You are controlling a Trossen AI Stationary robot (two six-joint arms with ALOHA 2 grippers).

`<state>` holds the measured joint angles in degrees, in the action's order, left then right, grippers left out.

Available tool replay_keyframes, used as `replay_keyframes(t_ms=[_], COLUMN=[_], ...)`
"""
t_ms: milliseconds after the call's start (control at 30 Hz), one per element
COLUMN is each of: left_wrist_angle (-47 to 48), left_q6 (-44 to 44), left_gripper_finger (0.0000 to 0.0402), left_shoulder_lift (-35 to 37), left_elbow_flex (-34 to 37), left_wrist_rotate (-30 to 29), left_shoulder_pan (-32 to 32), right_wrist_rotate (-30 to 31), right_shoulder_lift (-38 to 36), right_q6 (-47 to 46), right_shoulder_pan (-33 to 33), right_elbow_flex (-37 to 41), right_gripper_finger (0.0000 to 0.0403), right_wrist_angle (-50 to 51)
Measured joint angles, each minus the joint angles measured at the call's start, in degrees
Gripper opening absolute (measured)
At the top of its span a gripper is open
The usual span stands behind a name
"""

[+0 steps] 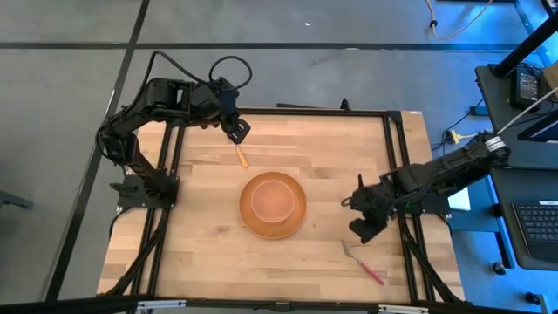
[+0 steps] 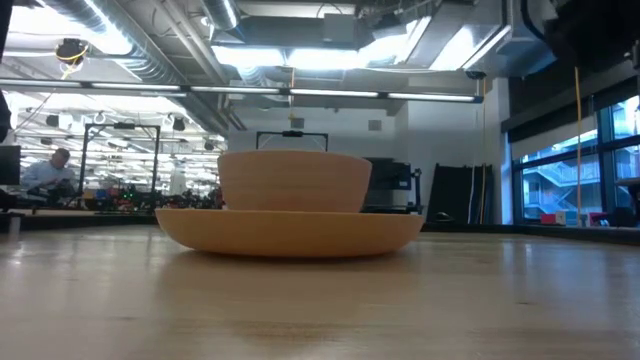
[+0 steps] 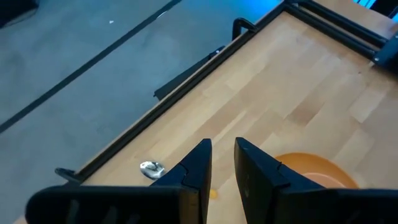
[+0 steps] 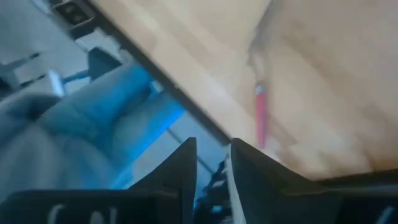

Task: Set table place
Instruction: Put the pink fork to the right of the orange plate

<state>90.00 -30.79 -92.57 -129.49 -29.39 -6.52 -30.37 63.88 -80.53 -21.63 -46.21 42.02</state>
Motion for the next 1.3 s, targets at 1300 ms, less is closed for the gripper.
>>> replay_keyframes(t_ms=[1300], left_wrist_angle=[-0.6], left_q6=[3.0], left_gripper_finger=[0.0063], left_shoulder_lift=[-0.2], left_elbow_flex=[0.0], left_wrist_rotate=[0.0], left_shoulder_pan=[0.7], right_wrist_rotate=[15.5], right_shoulder_lift=[0.2], right_q6=[-37.1], right_shoulder_pan=[-23.4], right_elbow_flex=[19.3], right_gripper_finger=[0.0101], right_wrist_angle=[-28.7])
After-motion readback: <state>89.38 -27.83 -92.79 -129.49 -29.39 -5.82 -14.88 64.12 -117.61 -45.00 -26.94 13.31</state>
